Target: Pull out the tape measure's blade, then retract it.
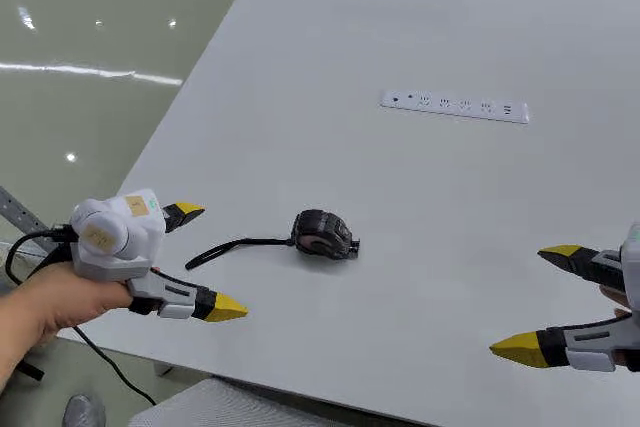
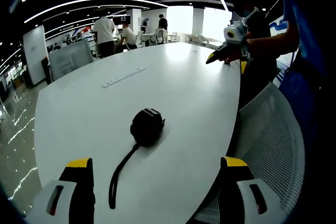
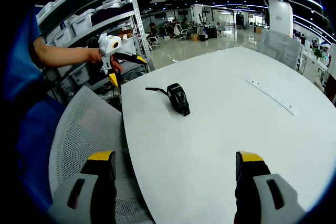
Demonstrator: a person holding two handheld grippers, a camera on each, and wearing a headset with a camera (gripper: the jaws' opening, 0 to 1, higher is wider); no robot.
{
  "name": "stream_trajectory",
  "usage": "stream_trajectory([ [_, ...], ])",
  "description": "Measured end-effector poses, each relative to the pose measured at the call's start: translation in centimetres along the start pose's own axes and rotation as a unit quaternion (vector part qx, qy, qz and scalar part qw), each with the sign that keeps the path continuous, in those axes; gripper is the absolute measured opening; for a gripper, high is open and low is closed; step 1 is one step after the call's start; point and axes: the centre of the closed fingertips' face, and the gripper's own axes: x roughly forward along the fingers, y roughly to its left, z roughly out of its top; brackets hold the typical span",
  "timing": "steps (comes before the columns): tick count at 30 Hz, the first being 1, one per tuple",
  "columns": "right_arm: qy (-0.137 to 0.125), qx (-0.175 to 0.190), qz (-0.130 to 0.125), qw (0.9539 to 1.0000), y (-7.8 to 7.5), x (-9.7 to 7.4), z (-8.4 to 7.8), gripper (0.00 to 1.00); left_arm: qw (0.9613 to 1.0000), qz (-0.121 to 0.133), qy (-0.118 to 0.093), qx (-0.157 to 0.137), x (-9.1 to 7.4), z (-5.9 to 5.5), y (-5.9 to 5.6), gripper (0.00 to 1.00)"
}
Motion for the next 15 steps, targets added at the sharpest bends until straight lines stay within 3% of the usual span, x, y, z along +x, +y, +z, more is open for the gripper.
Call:
stream_trajectory([
  [11,0.002,-0.012,0.017,0.9998,0.6,2.3,0.8,0.88,0.9996,-0.013,-0.008,0.024,2.2,1.7,0.0,0.93],
  [15,0.003,-0.015,0.021,0.9996,0.7,3.1,1.0,0.86,0.9992,-0.029,-0.006,0.027,3.2,2.0,-0.4,0.93],
])
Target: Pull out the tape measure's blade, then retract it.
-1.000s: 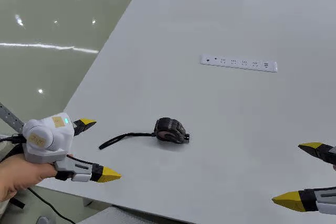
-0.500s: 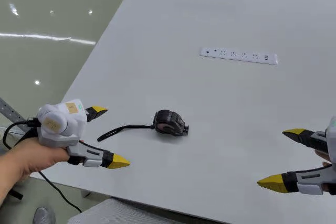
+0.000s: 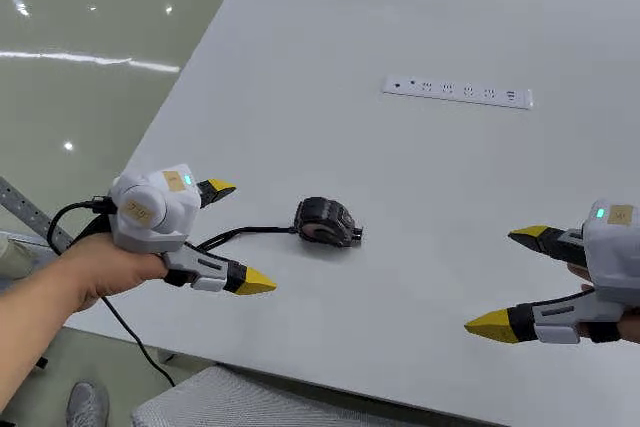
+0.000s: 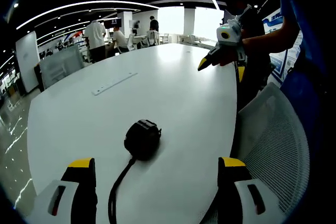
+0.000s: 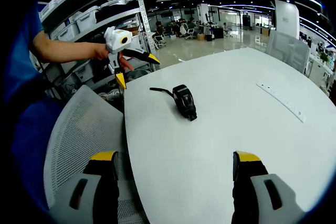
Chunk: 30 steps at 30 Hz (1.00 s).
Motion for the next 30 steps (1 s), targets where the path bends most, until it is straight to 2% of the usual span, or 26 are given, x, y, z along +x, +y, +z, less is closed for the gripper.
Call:
stream_trajectory([
  [5,0.003,-0.008,0.005,1.0,0.1,1.3,0.3,0.84,0.9999,-0.01,0.003,0.011,1.4,0.5,0.2,0.92],
  [8,0.004,-0.013,0.01,0.9999,0.2,2.2,0.5,0.84,0.9996,-0.019,0.003,0.02,2.2,1.0,-0.1,0.91],
  [10,0.006,-0.018,0.015,0.9997,0.3,2.8,0.7,0.83,0.9989,-0.027,0.011,0.036,2.7,1.1,-0.4,0.91],
  [14,0.006,-0.024,0.02,0.9995,0.2,4.0,1.2,0.82,0.9978,-0.04,0.017,0.049,3.8,1.4,-0.9,0.91],
  [20,0.007,-0.04,0.026,0.9988,-0.1,5.4,1.8,0.79,0.9968,-0.05,0.02,0.059,5.0,1.8,-1.0,0.9],
  [30,0.018,-0.078,0.036,0.9961,-0.8,8.2,2.4,0.73,0.9929,-0.071,0.035,0.088,6.5,1.8,-0.8,0.87],
])
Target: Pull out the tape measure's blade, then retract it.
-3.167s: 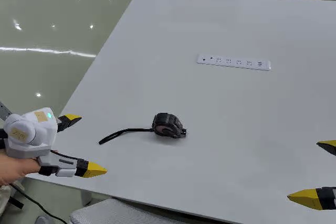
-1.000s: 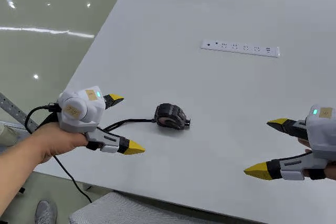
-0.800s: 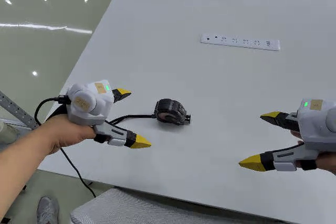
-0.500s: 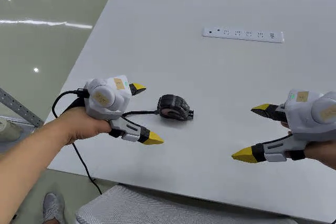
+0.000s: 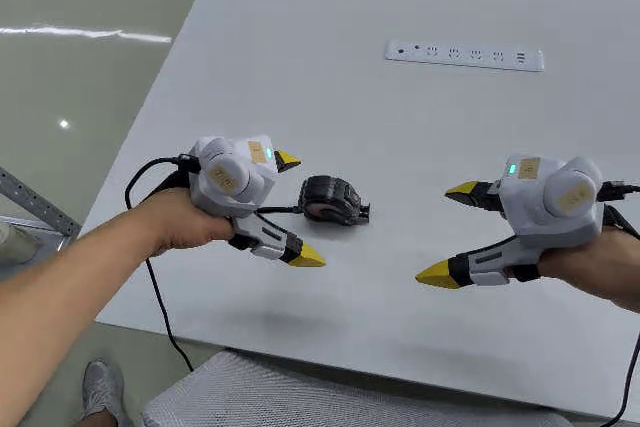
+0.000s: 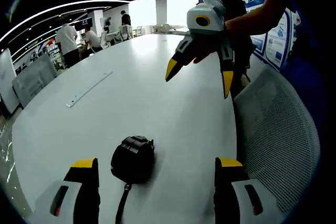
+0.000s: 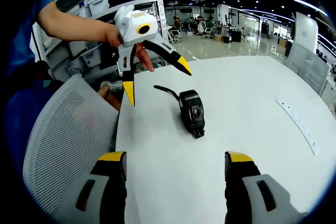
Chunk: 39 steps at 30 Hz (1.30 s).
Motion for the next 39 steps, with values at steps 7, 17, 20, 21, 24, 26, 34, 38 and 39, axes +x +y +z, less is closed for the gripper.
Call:
stream_trajectory([
  [7,0.009,-0.023,0.012,0.9996,-0.3,1.9,0.4,0.69,0.9998,-0.008,0.009,0.015,1.0,0.1,0.6,0.85],
  [17,0.021,-0.054,0.026,0.998,-1.0,4.7,0.6,0.57,0.9986,-0.027,0.022,0.039,2.6,-0.1,1.1,0.81],
  [20,0.028,-0.061,0.028,0.9973,-1.3,5.6,0.3,0.54,0.9981,-0.029,0.027,0.047,3.0,-0.2,1.4,0.79],
  [21,0.033,-0.066,0.027,0.9969,-1.5,5.8,0.1,0.53,0.9979,-0.029,0.029,0.05,3.1,-0.2,1.5,0.78],
  [24,0.039,-0.076,0.024,0.9961,-1.8,6.6,0.0,0.5,0.9977,-0.029,0.031,0.052,3.5,-0.3,2.0,0.77],
  [26,0.05,-0.093,0.017,0.9943,-2.1,7.1,-0.2,0.5,0.9976,-0.033,0.033,0.05,3.9,-0.4,2.1,0.76],
  [34,0.054,-0.106,0.021,0.9927,-2.8,9.2,-0.7,0.42,0.996,-0.041,0.045,0.067,5.4,-0.8,2.4,0.73],
  [38,0.055,-0.102,0.017,0.9931,-3.5,10.1,-0.7,0.41,0.9945,-0.038,0.053,0.083,5.8,-0.9,2.6,0.7],
  [39,0.056,-0.101,0.017,0.9931,-3.7,10.3,-0.7,0.4,0.9944,-0.038,0.052,0.083,5.8,-0.8,2.6,0.69],
])
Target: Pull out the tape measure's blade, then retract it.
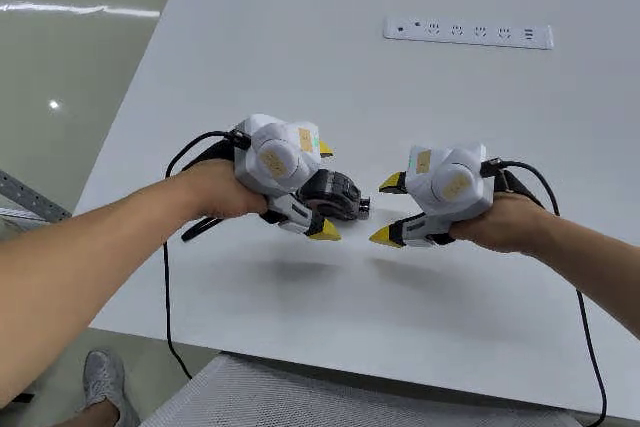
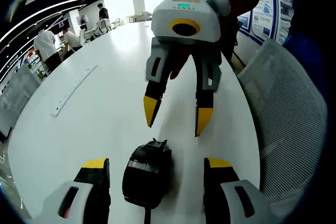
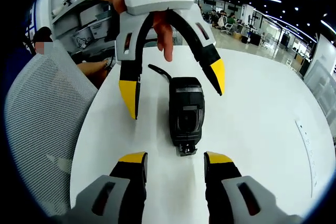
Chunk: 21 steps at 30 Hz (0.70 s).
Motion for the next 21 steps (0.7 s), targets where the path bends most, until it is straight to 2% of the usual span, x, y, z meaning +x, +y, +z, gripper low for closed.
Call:
stream_trajectory([
  [4,0.005,-0.005,0.001,1.0,-0.4,0.7,-0.3,0.36,0.9999,0.005,0.005,0.011,0.2,-0.1,0.5,0.65],
  [12,0.012,-0.014,0.009,0.9998,-0.6,1.6,-0.6,0.32,0.9996,0.008,0.018,0.019,0.8,-1.5,1.4,0.53],
  [15,0.015,-0.017,0.01,0.9997,-0.9,1.9,-0.9,0.29,0.9994,0.012,0.022,0.024,1.0,-1.8,1.6,0.53],
  [21,0.018,-0.022,0.014,0.9995,-1.1,2.2,-1.1,0.25,0.9989,0.011,0.027,0.036,1.2,-1.9,1.6,0.47],
])
